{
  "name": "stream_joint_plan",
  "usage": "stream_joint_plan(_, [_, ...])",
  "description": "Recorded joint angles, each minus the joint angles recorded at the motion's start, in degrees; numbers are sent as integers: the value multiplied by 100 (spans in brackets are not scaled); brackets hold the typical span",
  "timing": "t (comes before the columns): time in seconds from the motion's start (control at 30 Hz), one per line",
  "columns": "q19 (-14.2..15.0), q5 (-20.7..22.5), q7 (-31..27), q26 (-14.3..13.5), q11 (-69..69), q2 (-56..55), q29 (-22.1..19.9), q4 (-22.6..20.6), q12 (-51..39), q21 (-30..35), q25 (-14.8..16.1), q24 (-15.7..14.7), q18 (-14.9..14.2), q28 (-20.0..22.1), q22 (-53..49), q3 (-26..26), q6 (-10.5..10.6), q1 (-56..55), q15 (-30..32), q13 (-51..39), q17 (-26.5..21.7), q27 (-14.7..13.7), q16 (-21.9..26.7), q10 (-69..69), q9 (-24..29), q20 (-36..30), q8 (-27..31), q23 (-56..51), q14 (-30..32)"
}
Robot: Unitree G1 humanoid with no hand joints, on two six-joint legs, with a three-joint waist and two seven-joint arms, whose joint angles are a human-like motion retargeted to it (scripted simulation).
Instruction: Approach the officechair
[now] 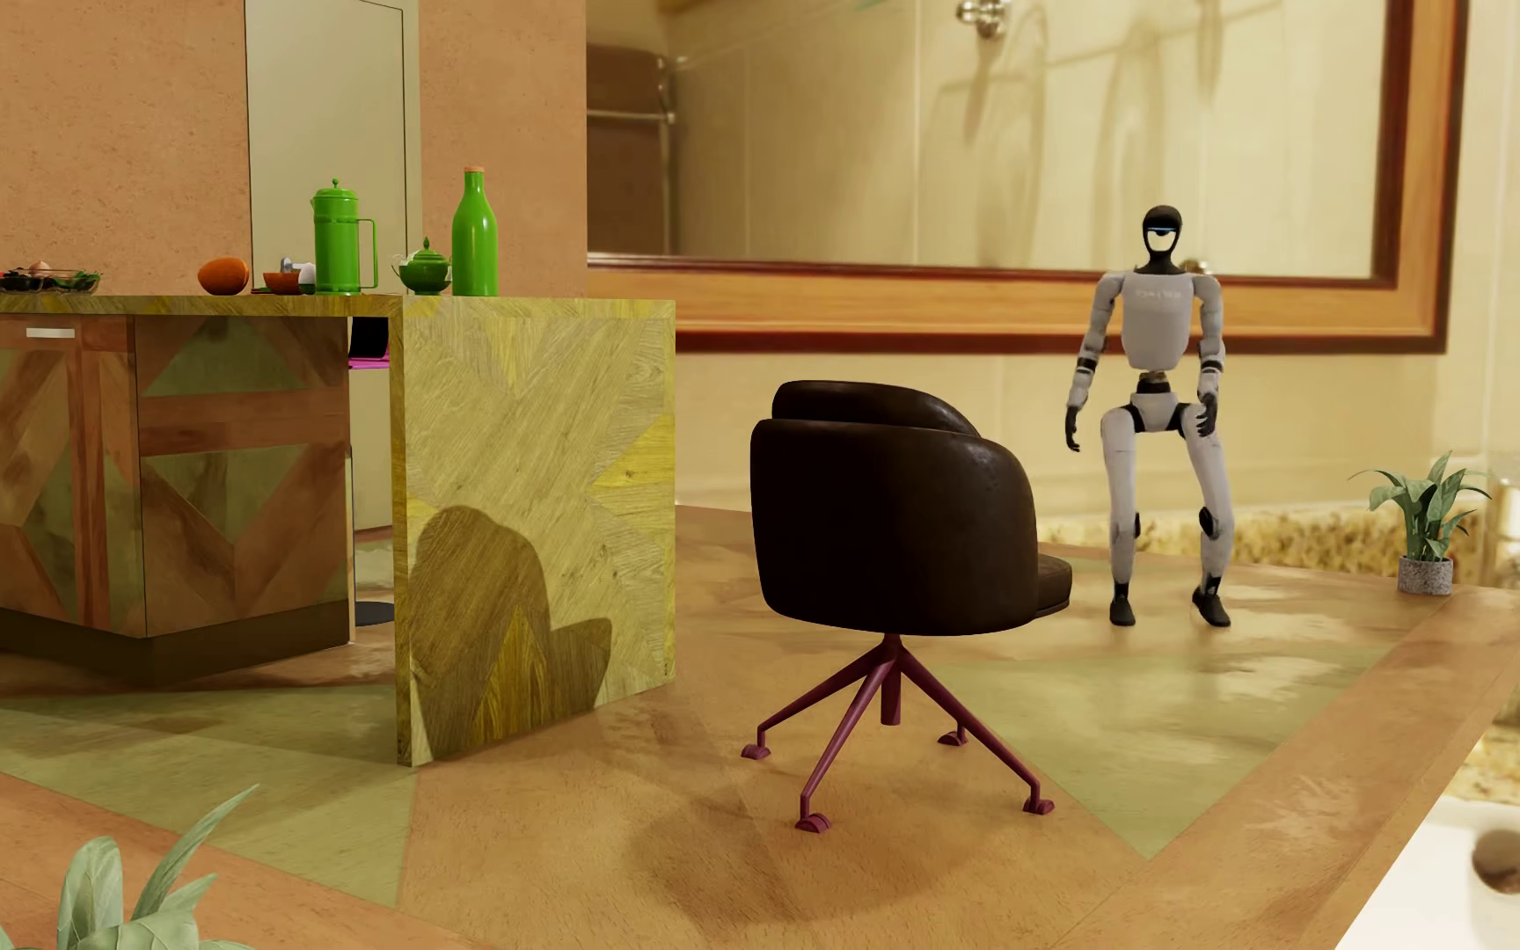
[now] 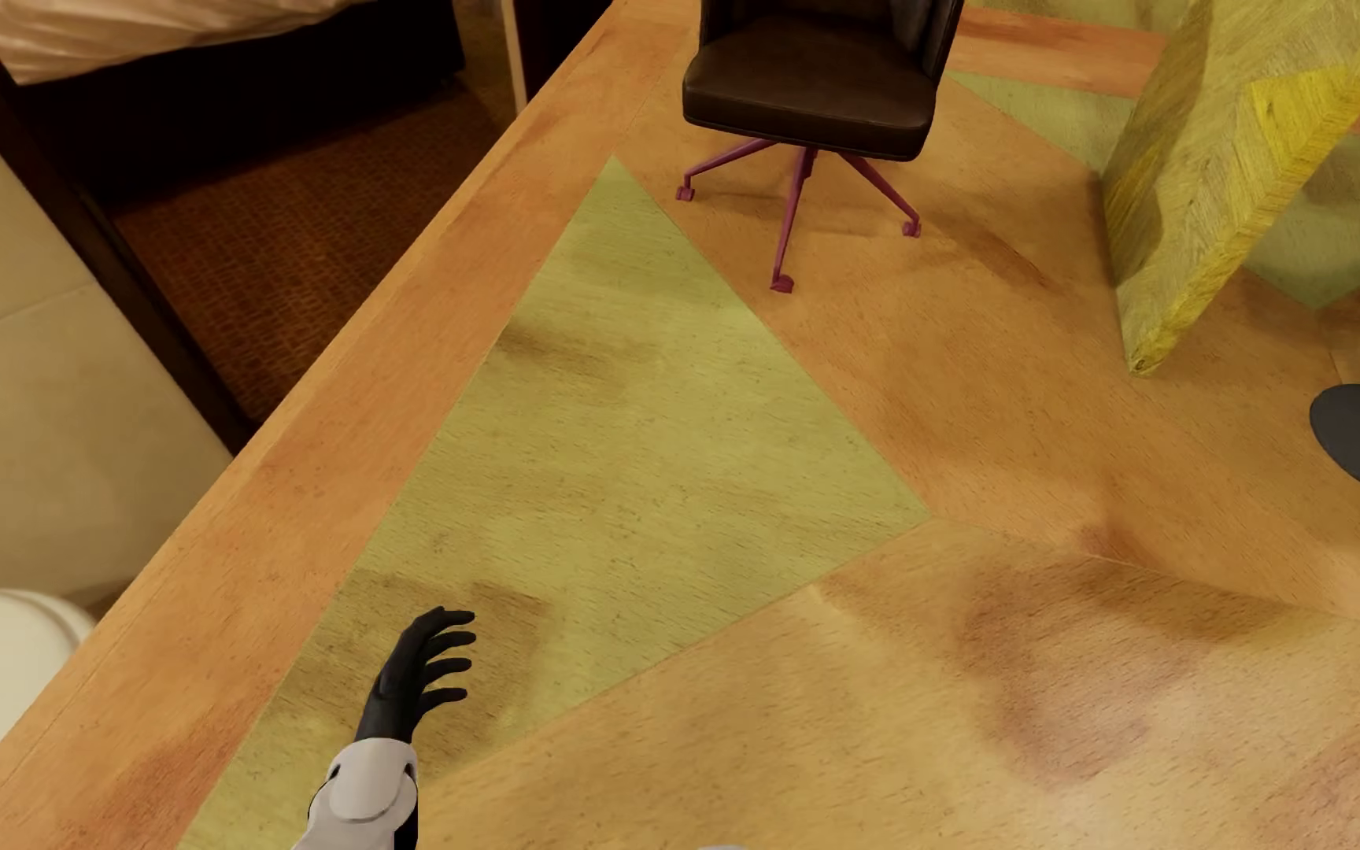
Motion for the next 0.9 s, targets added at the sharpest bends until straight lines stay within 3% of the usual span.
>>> stream_joint_plan(0.03, [-2,137,-390,-169,-173,336,-335,-187,246,141,-57,140,-73,-124,180,259,159,-440,-149,-54,23,69,-93,917,39,54,66,225,412])
stream_joint_plan(0.07, [11,234,-524,-138,-416,664,-643,-386,587,7,-51,327,-121,-331,222,575,332,-806,-252,-131,198,166,60,1060,48,173,179,95,202])
stream_joint_plan(0.13, [108,389,-455,247,-649,1271,-1006,-487,1265,-127,7,670,-197,-733,210,1033,753,-1232,-434,-529,443,246,268,120,84,599,444,-551,-263])
stream_joint_plan(0.17, [53,535,-456,316,66,1213,-1033,-356,1462,18,9,729,-313,-825,370,926,1021,-1163,-286,-879,483,215,356,-1084,165,698,420,-744,-310])
stream_joint_plan(0.2, [27,421,-282,270,1174,767,-863,-320,1443,31,-28,627,-114,-787,716,682,962,-986,407,-1086,543,109,613,-1110,135,626,376,-611,519])
stream_joint_plan(0.23, [-48,210,-30,363,1928,370,-569,-323,1237,-2,-39,457,531,-643,687,481,757,-668,1195,-1132,530,-28,772,-1134,181,629,271,-321,254])
stream_joint_plan(0.27, [85,68,106,390,2313,-34,-207,-324,833,-107,-35,256,439,-451,597,242,514,-303,1251,-773,404,-114,895,-1278,230,690,143,-355,81])
stream_joint_plan(0.3, [115,29,227,285,2054,-317,46,-230,624,-284,-85,78,325,-241,293,-61,364,51,807,-459,243,-71,756,-1416,196,573,-10,-504,-113])
stream_joint_plan(0.37, [390,-106,308,133,595,-492,91,-156,-31,-608,-249,-21,175,-51,-146,-316,71,646,138,56,130,84,241,-1546,-47,168,56,-659,-630])
stream_joint_plan(0.4, [99,-95,-11,-27,54,-240,-115,-180,-307,-220,-240,96,103,-165,-33,-169,36,325,149,46,57,69,21,-559,-113,-50,96,-71,-496])
stream_joint_plan(0.43, [77,65,-334,-308,8,25,-325,-270,-56,125,-146,260,56,-361,127,63,178,-94,-76,-110,12,107,-105,483,-102,-118,101,241,15])
stream_joint_plan(0.47, [85,190,-515,-487,-169,376,-515,-525,400,132,16,482,22,-649,440,395,352,-426,-225,-308,107,171,-57,951,-36,77,191,145,64])
stream_joint_plan(0.53, [115,425,-454,77,-583,1007,-755,-564,1187,-9,240,891,-28,-1175,296,1088,759,-1064,-488,-543,466,41,324,349,-5,574,373,-489,-279])
stream_joint_plan(0.57, [145,552,-520,246,-518,1226,-733,-457,1540,-22,270,973,-142,-1270,406,1142,995,-1115,-650,-911,465,-53,364,-759,29,773,449,-684,-293])
stream_joint_plan(0.6, [14,492,-368,324,387,983,-583,-454,1593,85,275,858,128,-1163,651,909,898,-882,-265,-1225,579,-154,579,-721,119,640,479,-646,-89])
stream_joint_plan(0.63, [-123,307,-130,476,1269,578,-300,-467,1407,-8,281,657,703,-943,569,751,685,-574,487,-1254,596,-284,691,-805,195,625,354,-428,-315])
stream_joint_plan(0.67, [-159,164,-8,532,1746,99,74,-445,1000,-137,290,432,460,-640,484,494,471,-250,938,-974,413,-358,777,-1002,253,719,126,-263,-459])
stream_joint_plan(0.7, [-75,52,143,506,1736,-289,278,-373,675,-293,220,211,454,-311,259,113,267,154,769,-646,338,-248,769,-1239,295,666,-63,-474,-599])
stream_joint_plan(0.77, [-41,-104,355,406,583,-701,243,-194,65,-454,-93,-90,362,150,-218,-415,-18,672,336,-82,287,74,254,-1138,196,249,-194,-797,-812])
stream_joint_plan(0.8, [165,-198,8,129,-171,-500,41,-302,-236,-66,-271,-88,261,119,216,-367,-130,375,554,6,311,105,-54,-253,82,69,-44,-110,-451])
stream_joint_plan(0.83, [125,-79,-379,-22,-94,-250,-128,-312,-236,454,-425,-22,191,-50,381,-180,-64,116,369,-135,384,232,-177,130,186,-57,-136,324,-198])
stream_joint_plan(0.87, [24,-2,-514,-12,317,-220,-218,-283,-53,650,-651,118,186,-361,335,188,85,-196,460,-157,190,521,40,-152,399,0,-249,-34,-264])
stream_joint_plan(0.9, [254,-11,-407,35,1140,-478,-292,-230,165,319,-861,347,299,-657,557,461,229,-329,1120,-294,256,717,199,-743,581,396,-300,-476,-202])
